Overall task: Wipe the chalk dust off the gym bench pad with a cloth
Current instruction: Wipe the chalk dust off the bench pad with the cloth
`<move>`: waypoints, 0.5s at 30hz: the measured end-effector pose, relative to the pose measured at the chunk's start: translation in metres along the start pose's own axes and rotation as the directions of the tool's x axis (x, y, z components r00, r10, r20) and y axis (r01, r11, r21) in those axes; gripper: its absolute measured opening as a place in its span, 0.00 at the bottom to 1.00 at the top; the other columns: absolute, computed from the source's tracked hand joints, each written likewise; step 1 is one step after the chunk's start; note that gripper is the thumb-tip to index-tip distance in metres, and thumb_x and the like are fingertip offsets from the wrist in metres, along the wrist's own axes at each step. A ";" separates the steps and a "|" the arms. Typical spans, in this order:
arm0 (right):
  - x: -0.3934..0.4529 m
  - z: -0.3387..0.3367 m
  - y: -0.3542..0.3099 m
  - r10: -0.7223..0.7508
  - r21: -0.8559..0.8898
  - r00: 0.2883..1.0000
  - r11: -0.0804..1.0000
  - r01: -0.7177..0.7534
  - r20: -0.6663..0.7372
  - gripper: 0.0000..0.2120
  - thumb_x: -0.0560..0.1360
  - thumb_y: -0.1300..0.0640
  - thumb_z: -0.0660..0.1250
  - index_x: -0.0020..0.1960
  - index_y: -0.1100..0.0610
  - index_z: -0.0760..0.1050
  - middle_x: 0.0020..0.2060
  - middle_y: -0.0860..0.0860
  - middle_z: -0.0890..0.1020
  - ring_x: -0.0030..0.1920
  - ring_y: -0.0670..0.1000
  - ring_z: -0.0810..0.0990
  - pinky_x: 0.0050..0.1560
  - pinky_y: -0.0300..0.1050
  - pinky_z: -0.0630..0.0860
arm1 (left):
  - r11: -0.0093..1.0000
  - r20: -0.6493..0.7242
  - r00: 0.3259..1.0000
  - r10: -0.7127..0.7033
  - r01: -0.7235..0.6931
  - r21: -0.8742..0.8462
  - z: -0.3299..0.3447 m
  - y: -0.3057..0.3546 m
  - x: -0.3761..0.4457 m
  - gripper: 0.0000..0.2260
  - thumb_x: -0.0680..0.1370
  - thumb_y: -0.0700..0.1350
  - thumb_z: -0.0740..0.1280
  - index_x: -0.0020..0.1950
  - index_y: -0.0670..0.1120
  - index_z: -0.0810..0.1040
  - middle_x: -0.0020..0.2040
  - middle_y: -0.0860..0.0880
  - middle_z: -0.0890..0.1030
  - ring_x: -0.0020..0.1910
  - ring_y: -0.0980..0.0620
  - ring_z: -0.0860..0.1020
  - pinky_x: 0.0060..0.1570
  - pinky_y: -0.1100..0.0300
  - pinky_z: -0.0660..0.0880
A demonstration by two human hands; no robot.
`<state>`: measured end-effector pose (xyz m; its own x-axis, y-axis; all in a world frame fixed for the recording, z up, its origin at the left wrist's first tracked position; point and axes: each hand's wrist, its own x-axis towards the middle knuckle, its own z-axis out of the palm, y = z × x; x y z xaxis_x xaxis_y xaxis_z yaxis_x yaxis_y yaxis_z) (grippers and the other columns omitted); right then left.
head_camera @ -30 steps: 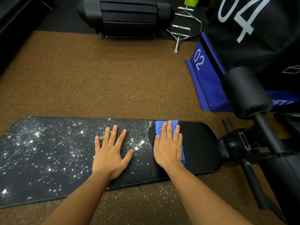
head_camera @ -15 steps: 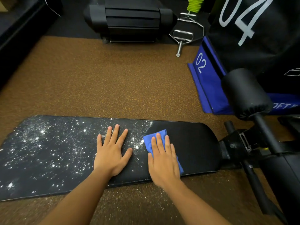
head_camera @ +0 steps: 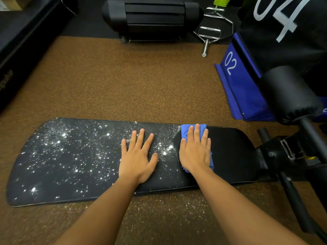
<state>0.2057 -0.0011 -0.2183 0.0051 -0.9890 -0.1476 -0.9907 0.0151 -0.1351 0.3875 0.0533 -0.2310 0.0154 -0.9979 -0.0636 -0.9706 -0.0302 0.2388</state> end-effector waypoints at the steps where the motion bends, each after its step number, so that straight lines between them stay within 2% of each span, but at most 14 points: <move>1: 0.001 0.000 -0.004 -0.004 -0.004 1.000 1.000 0.004 0.006 0.28 0.81 0.48 0.45 0.77 0.58 0.42 0.77 0.54 0.43 0.75 0.61 0.40 0.74 0.57 0.45 | 1.000 -0.003 1.000 0.001 -0.001 -0.005 0.000 -0.001 0.000 0.30 0.76 0.62 0.44 0.77 0.57 0.45 0.78 0.50 0.42 0.76 0.50 0.36 0.72 0.42 0.38; 9: -0.034 0.006 -0.017 -0.209 0.020 0.977 0.978 0.209 0.034 0.28 0.81 0.46 0.42 0.77 0.55 0.41 0.77 0.52 0.42 0.75 0.57 0.38 0.73 0.54 0.39 | 1.000 -0.010 1.000 -0.004 0.004 -0.001 0.002 0.000 -0.001 0.30 0.75 0.59 0.43 0.77 0.56 0.47 0.79 0.49 0.45 0.76 0.49 0.38 0.73 0.42 0.40; 12: -0.055 0.006 -0.006 -0.310 0.010 0.950 0.951 0.310 0.026 0.30 0.77 0.45 0.36 0.77 0.55 0.45 0.77 0.51 0.46 0.76 0.56 0.40 0.73 0.53 0.40 | 1.000 -0.020 1.000 -0.017 0.016 -0.019 0.002 0.001 -0.002 0.30 0.75 0.58 0.43 0.77 0.55 0.48 0.79 0.49 0.46 0.76 0.49 0.39 0.73 0.44 0.41; 15: -0.066 0.004 0.014 -0.327 0.016 0.945 0.945 0.327 0.022 0.32 0.75 0.44 0.35 0.77 0.54 0.48 0.77 0.48 0.47 0.76 0.55 0.41 0.73 0.52 0.42 | 1.000 -0.030 0.999 -0.023 0.023 -0.021 0.000 0.000 -0.002 0.30 0.75 0.58 0.43 0.78 0.55 0.48 0.79 0.49 0.46 0.76 0.49 0.39 0.74 0.45 0.41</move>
<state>0.1917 0.0647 -0.2142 0.3317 -0.9361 -0.1169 -0.9324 -0.3065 -0.1917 0.3878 0.0558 -0.2313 0.0451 -0.9982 -0.0404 -0.9647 -0.0540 0.2578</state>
